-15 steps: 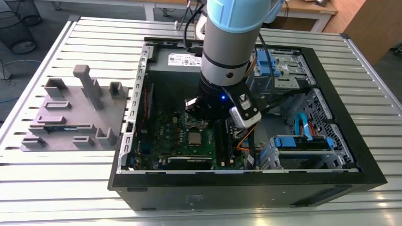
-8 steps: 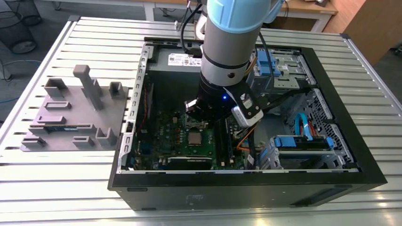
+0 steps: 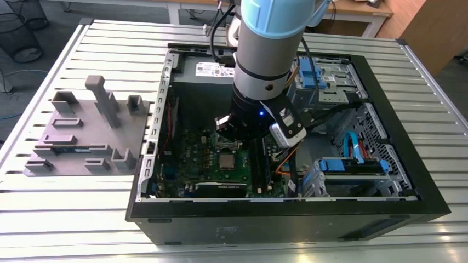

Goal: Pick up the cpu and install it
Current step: 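Close the cpu cover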

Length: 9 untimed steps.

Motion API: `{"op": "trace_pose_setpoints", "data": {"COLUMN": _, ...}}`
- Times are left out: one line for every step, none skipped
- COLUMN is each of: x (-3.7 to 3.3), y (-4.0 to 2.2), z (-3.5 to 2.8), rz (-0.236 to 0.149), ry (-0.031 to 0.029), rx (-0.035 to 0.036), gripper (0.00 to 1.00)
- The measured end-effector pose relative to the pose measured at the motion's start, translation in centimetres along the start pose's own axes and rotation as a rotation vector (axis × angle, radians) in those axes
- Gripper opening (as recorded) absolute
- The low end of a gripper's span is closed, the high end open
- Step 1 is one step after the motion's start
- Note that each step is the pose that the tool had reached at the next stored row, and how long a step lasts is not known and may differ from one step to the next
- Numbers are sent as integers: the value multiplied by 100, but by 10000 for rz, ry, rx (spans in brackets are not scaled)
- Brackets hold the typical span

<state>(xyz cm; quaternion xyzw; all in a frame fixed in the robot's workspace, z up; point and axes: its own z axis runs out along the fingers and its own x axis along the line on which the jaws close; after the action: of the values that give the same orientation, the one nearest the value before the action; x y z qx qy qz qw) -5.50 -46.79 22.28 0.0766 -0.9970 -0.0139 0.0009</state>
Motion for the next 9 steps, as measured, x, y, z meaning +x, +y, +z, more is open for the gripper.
{"op": "trace_pose_setpoints", "data": {"x": 0, "y": 1, "z": 2, "rz": 0, "ry": -3, "rx": 3, "gripper": 11}}
{"op": "trace_pose_setpoints", "data": {"x": 0, "y": 1, "z": 3, "rz": 1, "ry": -4, "rx": 2, "gripper": 11}}
{"op": "trace_pose_setpoints", "data": {"x": 0, "y": 1, "z": 3, "rz": 1, "ry": -4, "rx": 2, "gripper": 11}}
{"op": "trace_pose_setpoints", "data": {"x": 0, "y": 1, "z": 3, "rz": 1, "ry": -4, "rx": 2, "gripper": 11}}
{"op": "trace_pose_setpoints", "data": {"x": 0, "y": 1, "z": 3, "rz": 0, "ry": -8, "rx": 3, "gripper": 11}}
{"op": "trace_pose_setpoints", "data": {"x": 0, "y": 2, "z": 4, "rz": 0, "ry": -15, "rx": 3, "gripper": 11}}
{"op": "trace_pose_setpoints", "data": {"x": 0, "y": 2, "z": 4, "rz": 0, "ry": -18, "rx": 3, "gripper": 11}}
{"op": "trace_pose_setpoints", "data": {"x": 0, "y": 2, "z": 4, "rz": 0, "ry": -20, "rx": 3, "gripper": 11}}
{"op": "trace_pose_setpoints", "data": {"x": 0, "y": 2, "z": 4, "rz": -1, "ry": -20, "rx": 4, "gripper": 11}}
